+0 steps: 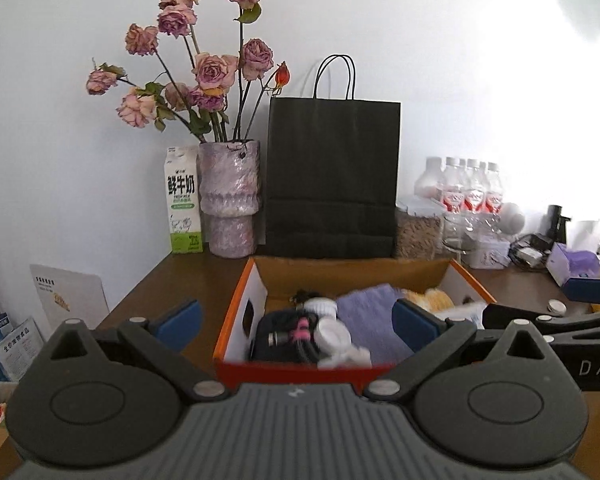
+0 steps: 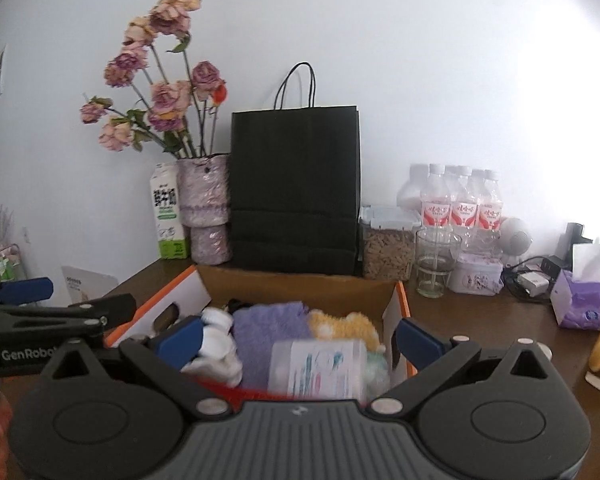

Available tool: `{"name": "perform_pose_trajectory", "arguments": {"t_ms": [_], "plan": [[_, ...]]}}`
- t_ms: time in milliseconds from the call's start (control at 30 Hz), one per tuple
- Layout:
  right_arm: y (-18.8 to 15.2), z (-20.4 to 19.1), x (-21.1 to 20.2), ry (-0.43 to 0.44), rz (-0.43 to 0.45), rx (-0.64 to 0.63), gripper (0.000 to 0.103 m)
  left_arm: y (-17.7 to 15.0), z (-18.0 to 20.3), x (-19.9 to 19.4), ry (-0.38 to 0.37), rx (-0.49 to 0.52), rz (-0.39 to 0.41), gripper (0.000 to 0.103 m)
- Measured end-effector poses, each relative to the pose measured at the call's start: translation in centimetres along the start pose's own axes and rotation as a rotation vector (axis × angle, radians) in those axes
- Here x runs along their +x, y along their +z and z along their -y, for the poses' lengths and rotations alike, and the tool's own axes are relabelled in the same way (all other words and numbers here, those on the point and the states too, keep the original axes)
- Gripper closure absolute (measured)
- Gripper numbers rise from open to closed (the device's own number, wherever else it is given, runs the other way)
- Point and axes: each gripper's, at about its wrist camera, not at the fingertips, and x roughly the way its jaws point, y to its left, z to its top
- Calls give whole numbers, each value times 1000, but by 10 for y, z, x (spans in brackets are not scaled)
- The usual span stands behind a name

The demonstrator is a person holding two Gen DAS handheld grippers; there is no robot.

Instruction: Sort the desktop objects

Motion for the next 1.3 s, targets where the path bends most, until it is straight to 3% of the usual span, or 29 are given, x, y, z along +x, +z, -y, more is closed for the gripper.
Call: {"name": "perform_pose_trajectory", "arguments": {"t_ms": [467,733,1300], "plan": [[-66,-22,-66,7,-64,15,0,-61,-1,-68,26,2,-48,0],[-83,-26,-84,-16,-75,15,0,-76,1,-78,19,-7,-69,0],[-95,-24,-79,-17,-113,45,0,-84,6,-75,41,17,-84,0]]}}
